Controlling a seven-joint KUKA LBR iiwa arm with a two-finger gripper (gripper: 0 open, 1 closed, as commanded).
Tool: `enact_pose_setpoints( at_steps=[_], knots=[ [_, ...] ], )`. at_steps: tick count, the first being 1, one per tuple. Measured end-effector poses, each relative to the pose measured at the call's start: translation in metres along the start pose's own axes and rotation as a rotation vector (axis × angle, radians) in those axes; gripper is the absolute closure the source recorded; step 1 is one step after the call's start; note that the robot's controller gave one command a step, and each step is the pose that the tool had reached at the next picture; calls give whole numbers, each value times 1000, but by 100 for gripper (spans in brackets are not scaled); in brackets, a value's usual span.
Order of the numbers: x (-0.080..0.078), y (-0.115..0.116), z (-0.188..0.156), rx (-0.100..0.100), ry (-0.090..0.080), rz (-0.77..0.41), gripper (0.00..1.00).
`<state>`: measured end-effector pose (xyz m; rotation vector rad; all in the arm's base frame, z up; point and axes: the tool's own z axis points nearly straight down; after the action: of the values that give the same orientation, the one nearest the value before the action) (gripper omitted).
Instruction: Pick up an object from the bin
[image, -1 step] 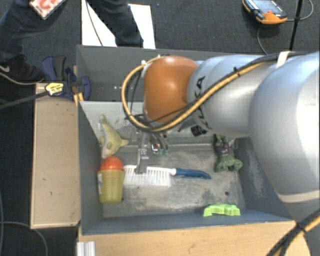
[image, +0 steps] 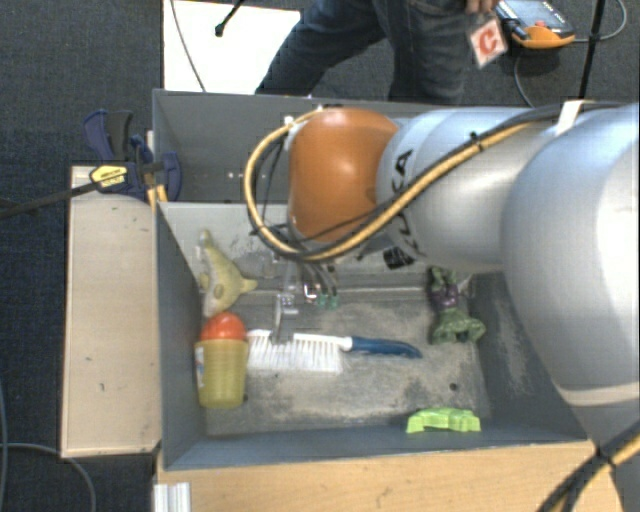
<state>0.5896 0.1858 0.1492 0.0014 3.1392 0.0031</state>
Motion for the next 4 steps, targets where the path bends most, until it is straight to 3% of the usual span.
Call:
enact_pose_setpoints(
  at_steps=[1,2,3,4],
  knots=[
    [22,29,47,0,-4,-87,0],
    [34,41,87,10,8,-117,0],
    [53,52,81,28,20,-173,100],
    [53,52,81,27,20,-172,100]
  ],
)
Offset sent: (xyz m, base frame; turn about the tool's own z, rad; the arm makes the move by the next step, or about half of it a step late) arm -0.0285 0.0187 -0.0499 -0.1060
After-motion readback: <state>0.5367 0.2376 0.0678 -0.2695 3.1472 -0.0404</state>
